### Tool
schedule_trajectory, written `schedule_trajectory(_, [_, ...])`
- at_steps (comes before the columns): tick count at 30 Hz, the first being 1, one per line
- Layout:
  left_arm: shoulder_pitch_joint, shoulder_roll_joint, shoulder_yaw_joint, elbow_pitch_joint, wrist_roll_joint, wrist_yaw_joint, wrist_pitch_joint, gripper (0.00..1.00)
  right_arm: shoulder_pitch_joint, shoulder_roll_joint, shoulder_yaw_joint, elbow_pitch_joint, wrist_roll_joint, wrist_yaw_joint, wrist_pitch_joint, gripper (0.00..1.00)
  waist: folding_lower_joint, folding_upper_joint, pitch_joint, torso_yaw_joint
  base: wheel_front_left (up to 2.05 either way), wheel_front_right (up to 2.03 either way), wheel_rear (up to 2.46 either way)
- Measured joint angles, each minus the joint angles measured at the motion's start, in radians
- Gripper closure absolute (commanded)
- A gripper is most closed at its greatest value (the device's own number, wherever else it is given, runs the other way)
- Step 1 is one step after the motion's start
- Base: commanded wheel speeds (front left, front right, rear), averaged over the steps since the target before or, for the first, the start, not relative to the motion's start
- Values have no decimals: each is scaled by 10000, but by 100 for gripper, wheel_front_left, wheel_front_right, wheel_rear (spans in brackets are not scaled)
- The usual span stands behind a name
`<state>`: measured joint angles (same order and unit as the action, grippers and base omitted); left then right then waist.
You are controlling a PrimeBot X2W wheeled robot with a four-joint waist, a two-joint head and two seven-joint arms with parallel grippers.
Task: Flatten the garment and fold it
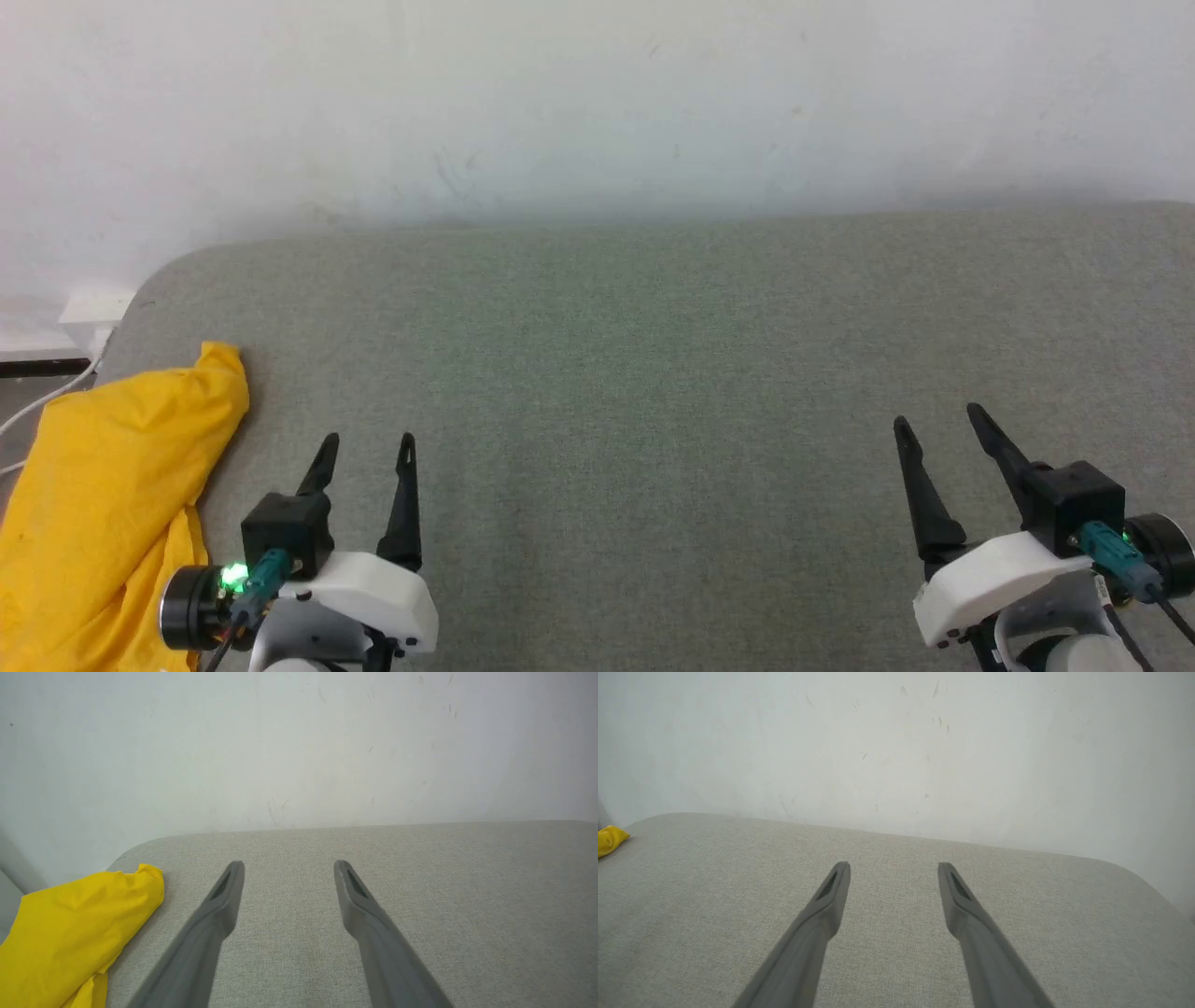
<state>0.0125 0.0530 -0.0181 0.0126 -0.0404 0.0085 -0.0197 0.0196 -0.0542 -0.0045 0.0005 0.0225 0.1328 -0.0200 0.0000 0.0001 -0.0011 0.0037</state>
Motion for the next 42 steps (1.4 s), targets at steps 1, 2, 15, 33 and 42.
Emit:
schedule_trajectory(1, [0,0,-8,0,-56,0,-17,0,11,0,-6,-2,29,0,-15,0,0,0,0,17,0,0,0])
schedule_trajectory(2, [0,0,-13,2,-69,0,-59,0,14,0,-12,-6,54,0,-29,0,0,0,0,36,0,0,0])
schedule_trajectory(15, [-3,0,-17,29,-355,10,-326,0,77,0,-44,-142,163,0,-303,0,0,0,12,529,0,0,0])
schedule_trajectory(33, [-5,0,107,159,-846,19,-690,0,86,2,127,-115,334,0,-692,0,0,0,30,1690,0,0,0])
schedule_trajectory(42, [-5,0,232,328,-932,100,-871,0,89,2,326,19,408,0,-817,0,0,-1,15,2262,0,0,0])
